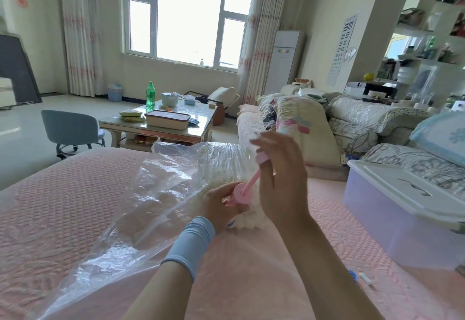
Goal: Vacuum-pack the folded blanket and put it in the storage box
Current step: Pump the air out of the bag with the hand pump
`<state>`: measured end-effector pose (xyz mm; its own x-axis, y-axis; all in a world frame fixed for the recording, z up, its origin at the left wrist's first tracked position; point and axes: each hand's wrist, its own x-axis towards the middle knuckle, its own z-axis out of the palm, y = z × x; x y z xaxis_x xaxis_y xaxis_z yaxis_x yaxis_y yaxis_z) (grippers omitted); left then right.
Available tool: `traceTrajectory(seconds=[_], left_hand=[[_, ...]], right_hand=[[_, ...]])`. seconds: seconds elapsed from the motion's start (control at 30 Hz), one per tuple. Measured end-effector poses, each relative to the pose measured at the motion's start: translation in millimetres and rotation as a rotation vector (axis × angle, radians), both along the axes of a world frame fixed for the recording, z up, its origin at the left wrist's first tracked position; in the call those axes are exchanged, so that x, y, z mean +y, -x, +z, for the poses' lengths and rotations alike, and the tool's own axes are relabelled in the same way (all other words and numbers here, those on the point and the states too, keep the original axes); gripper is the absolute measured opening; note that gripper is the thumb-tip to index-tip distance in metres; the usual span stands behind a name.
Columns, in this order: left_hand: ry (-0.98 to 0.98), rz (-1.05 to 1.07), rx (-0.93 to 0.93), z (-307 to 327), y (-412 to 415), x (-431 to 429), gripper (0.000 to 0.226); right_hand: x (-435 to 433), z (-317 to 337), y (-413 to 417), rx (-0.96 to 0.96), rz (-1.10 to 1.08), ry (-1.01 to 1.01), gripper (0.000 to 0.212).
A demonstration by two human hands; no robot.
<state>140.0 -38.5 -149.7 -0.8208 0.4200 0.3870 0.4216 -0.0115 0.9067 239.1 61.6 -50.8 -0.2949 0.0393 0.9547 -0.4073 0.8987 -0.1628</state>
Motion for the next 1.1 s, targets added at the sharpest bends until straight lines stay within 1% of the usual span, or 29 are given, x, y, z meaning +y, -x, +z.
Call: traceTrajectory(seconds=[0.03,0.07,0.1,0.13,0.17,0.27,0.3,0.33,0.37,0.4,0.43,0.53,0.57,0.6,0.63,0.7,0.73,0.8,0.83,0.87,0.9,0.93,0.97,1.03,1.1], left_hand=[[0.003,-0.001,-0.002,0.0,-0.4,0.0,0.049],[0.003,-0.003,-0.006,0.1,-1.3,0.1,0.049],[0.003,-0.009,-0.009,0.4,-3.1,0.6,0.048],[0.001,-0.021,-0.013,0.3,-5.2,1.3,0.045],[-0.004,-0.031,-0.019,0.4,-6.8,1.6,0.041],[-0.003,-0.035,-0.04,-0.6,-8.8,3.1,0.029],[0.015,-0.017,-0.026,-1.1,-8.7,3.5,0.026],[0.032,0.002,-0.009,-1.1,-8.5,3.5,0.024],[0.032,0.008,-0.004,-0.5,-8.6,3.2,0.024],[0.011,-0.005,-0.015,0.1,-7.7,2.0,0.027],[-0.008,-0.021,-0.022,0.7,-6.5,0.8,0.032],[-0.01,-0.026,-0.006,0.8,-1.4,-2.0,0.045],[-0.005,-0.021,-0.003,1.0,-1.8,-1.7,0.046],[-0.003,-0.016,-0.003,1.4,-2.7,-1.4,0.046],[-0.003,-0.014,-0.004,1.9,-4.6,-0.9,0.046],[-0.016,-0.029,-0.024,2.3,-8.4,-0.1,0.042],[-0.025,-0.036,-0.041,2.3,-9.7,-0.2,0.039],[-0.007,-0.028,-0.055,2.6,-12.2,0.5,0.031],[0.016,-0.014,-0.045,2.2,-13.0,0.8,0.028],[0.032,0.001,-0.029,2.2,-13.6,0.9,0.025],[0.03,0.011,-0.017,2.8,-13.5,0.1,0.021],[0.007,0.007,-0.016,3.3,-12.9,-0.4,0.02],[-0.021,-0.009,-0.018,3.5,-11.4,-1.4,0.025],[-0.035,-0.035,-0.017,2.7,-7.1,-3.1,0.038],[-0.016,-0.029,-0.004,1.9,-4.8,-2.6,0.045]], right_hand=[[0.6,6.9,-0.8,0.094,0.0,0.002,0.03],[0.8,8.0,0.0,0.139,-0.007,0.006,0.03],[0.3,2.5,1.0,0.13,-0.018,0.011,0.032],[-0.3,-8.7,1.8,0.073,-0.03,0.008,0.034],[-1.8,-23.0,2.7,-0.034,-0.043,0.003,0.037],[0.7,-60.4,5.4,-0.494,-0.109,-0.023,0.041],[2.0,-64.9,6.3,-0.581,-0.121,-0.027,0.039],[2.3,-63.7,6.6,-0.615,-0.12,-0.023,0.037],[2.1,-57.8,6.2,-0.606,-0.108,-0.017,0.037],[0.4,-48.1,5.0,-0.553,-0.086,-0.01,0.037],[-1.7,-35.4,3.1,-0.452,-0.064,-0.006,0.037],[-4.2,1.2,-3.0,-0.036,-0.022,-0.022,0.036],[-3.8,8.4,-3.7,0.061,-0.018,-0.024,0.035],[-3.2,10.8,-2.8,0.109,-0.02,-0.023,0.035],[-3.0,7.2,-0.9,0.105,-0.025,-0.019,0.036],[-2.4,-16.9,2.8,-0.016,-0.05,-0.028,0.038],[-2.0,-32.5,4.3,-0.133,-0.068,-0.034,0.04],[0.8,-59.3,5.9,-0.427,-0.103,-0.045,0.04],[1.3,-66.8,6.7,-0.537,-0.11,-0.039,0.037],[0.8,-68.6,6.9,-0.589,-0.105,-0.025,0.035],[-0.2,-64.9,6.8,-0.59,-0.094,-0.008,0.035],[-1.5,-57.1,5.4,-0.548,-0.083,0.0,0.036],[-3.9,-45.5,3.8,-0.468,-0.078,-0.006,0.038],[-6.3,-19.5,-0.4,-0.233,-0.067,-0.031,0.038],[-4.1,1.2,-4.4,-0.015,-0.05,-0.032,0.035]])
